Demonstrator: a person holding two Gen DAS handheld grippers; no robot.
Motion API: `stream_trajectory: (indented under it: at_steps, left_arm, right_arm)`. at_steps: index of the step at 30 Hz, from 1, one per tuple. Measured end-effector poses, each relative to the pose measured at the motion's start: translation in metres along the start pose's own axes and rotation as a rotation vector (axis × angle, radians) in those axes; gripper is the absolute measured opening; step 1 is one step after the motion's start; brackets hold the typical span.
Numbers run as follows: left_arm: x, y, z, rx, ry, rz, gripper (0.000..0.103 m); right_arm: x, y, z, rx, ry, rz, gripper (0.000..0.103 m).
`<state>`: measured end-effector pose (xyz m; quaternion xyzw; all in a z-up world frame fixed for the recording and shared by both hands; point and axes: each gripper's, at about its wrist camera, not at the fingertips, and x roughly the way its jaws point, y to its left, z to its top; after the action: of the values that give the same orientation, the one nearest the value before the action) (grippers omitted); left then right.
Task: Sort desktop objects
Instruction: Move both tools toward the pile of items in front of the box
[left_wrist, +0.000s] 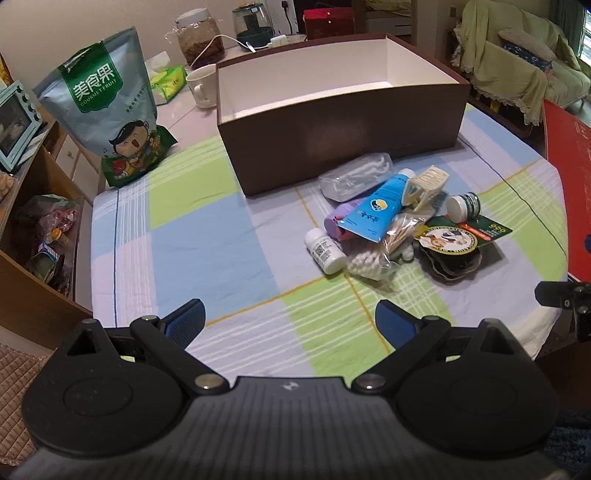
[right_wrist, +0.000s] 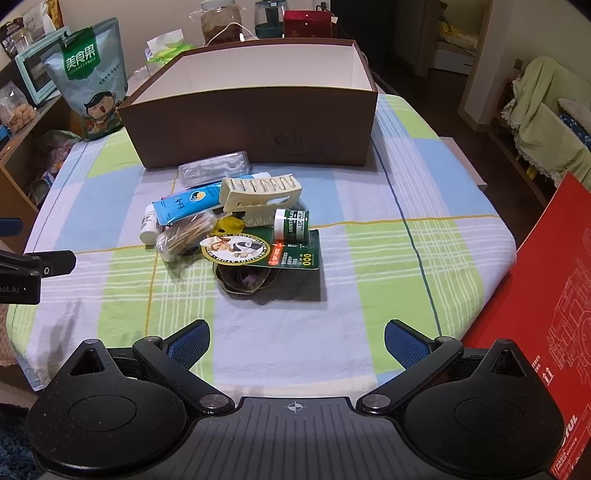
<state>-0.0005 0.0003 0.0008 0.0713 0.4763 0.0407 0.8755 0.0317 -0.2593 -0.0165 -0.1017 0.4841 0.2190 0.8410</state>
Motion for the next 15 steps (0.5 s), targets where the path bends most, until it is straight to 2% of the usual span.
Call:
stream_trajectory:
  at_steps: [15]
  left_arm:
    - [-0.0096,0.0005,0.0013,-0.002,-0.013,0.028,0.097]
  right_arm:
    - [-0.0024,-0.0040,-0.0019,0.016,0.007,-0.003,0.103]
